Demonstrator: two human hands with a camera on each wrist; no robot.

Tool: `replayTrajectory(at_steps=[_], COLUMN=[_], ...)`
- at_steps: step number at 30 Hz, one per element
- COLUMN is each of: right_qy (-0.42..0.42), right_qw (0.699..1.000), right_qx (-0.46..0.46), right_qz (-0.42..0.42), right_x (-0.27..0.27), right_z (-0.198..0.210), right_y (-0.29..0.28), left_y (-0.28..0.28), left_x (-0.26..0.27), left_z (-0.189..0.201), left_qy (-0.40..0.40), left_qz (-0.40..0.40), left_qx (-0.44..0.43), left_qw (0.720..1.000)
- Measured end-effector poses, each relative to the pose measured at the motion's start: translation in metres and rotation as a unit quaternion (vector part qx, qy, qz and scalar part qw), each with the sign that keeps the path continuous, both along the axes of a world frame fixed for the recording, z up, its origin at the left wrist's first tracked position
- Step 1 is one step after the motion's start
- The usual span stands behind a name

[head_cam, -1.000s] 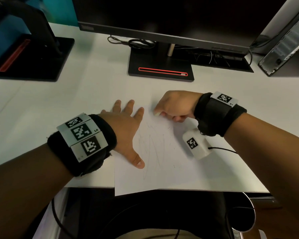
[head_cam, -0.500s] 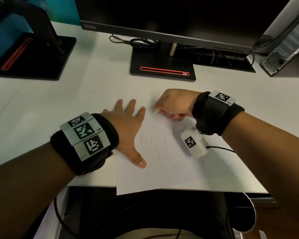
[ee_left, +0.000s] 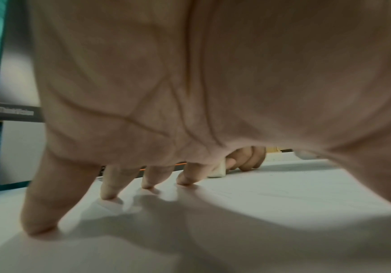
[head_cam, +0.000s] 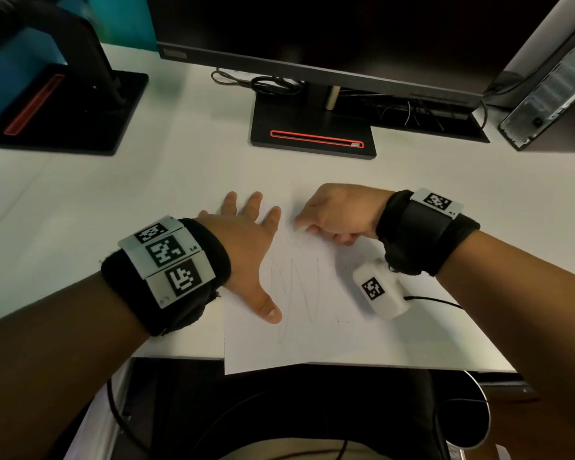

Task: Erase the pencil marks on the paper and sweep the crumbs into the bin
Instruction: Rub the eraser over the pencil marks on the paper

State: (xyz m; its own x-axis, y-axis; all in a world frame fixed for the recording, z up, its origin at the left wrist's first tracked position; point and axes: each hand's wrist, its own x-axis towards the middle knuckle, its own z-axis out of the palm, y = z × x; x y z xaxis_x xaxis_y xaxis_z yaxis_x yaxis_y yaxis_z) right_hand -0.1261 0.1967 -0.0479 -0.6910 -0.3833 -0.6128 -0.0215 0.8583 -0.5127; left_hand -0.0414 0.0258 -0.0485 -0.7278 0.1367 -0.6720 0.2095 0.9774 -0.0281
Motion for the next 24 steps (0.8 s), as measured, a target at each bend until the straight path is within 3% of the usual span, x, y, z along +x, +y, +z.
replayTrajectory(at_steps=[3,7,11,14,24], right_qy=[0.049,0.002,0.036,0.009,0.006], right_qw=[0.999,1.000,0.999,0.997,0.997], right_qx=[0.021,0.007,0.019,0.026,0.034], right_qz=[-0.007,0.026,0.025,0.071,0.075], right_x=[-0.002,0.008,0.008,0.018,0.022], right_z=[0.004,0.001,0.005,0.004,0.009], right_y=[0.002,-0.002,-0.002,-0.005,0.005], left_y=[0.001,0.000,0.001,0.000,0.000], left_x=[0.000,0.000,0.001,0.001,0.001], left_z=[0.001,-0.001,0.000,0.001,0.002], left_qy=[-0.001,-0.004,-0.004,-0.006,-0.011], left_qz=[-0.001,0.004,0.002,0.004,0.007], left_qx=[-0.001,0.001,-0.002,-0.003,0.003], left_qw=[1.000,1.000,1.000,1.000,1.000])
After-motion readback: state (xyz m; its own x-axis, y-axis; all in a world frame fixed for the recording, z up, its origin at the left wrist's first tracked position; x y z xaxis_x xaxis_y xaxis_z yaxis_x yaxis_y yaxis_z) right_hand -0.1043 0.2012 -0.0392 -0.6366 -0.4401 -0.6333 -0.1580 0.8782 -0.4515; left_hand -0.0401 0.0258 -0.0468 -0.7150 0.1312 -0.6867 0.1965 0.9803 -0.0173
